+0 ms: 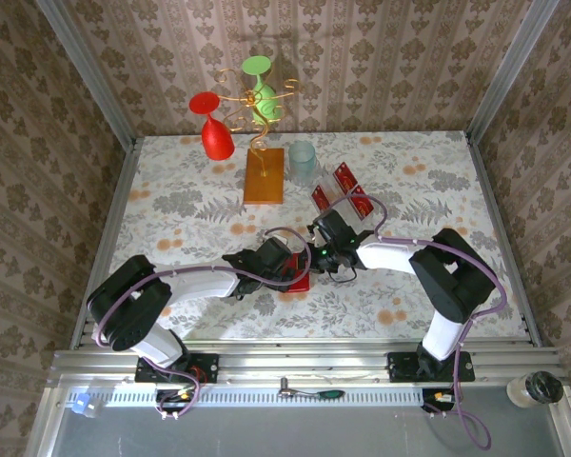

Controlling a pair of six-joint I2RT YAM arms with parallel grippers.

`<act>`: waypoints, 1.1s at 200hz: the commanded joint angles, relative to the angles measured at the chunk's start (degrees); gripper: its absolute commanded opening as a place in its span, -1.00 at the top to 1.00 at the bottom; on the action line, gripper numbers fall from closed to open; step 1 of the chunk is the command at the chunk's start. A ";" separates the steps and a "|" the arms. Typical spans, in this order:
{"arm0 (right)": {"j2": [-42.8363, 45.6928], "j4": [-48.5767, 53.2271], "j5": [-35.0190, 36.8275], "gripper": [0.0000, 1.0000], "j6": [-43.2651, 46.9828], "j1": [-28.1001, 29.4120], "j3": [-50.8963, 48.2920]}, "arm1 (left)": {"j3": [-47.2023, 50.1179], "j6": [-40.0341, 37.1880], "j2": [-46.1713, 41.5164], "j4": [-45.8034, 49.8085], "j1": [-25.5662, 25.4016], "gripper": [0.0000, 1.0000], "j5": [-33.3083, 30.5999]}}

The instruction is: Put the credit cards into the card holder

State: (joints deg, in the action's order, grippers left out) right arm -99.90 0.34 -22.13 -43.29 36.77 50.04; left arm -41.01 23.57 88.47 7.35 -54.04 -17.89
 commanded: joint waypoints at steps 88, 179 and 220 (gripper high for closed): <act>-1.35 2.71 4.79 1.00 0.42 3.29 -9.91 | 1.64 0.60 2.83 2.31 -1.12 -1.00 1.81; -2.43 3.11 5.28 1.00 -0.61 4.53 -8.91 | 0.82 0.73 2.01 3.40 -0.95 -1.00 1.27; -1.94 4.61 4.53 1.00 -0.21 4.53 -7.19 | -1.60 -2.33 -3.48 4.18 4.93 -1.00 3.97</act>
State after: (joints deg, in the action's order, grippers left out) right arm -97.91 -6.52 -18.00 -43.57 39.66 44.88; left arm -41.06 23.68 87.33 8.60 -52.53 -16.95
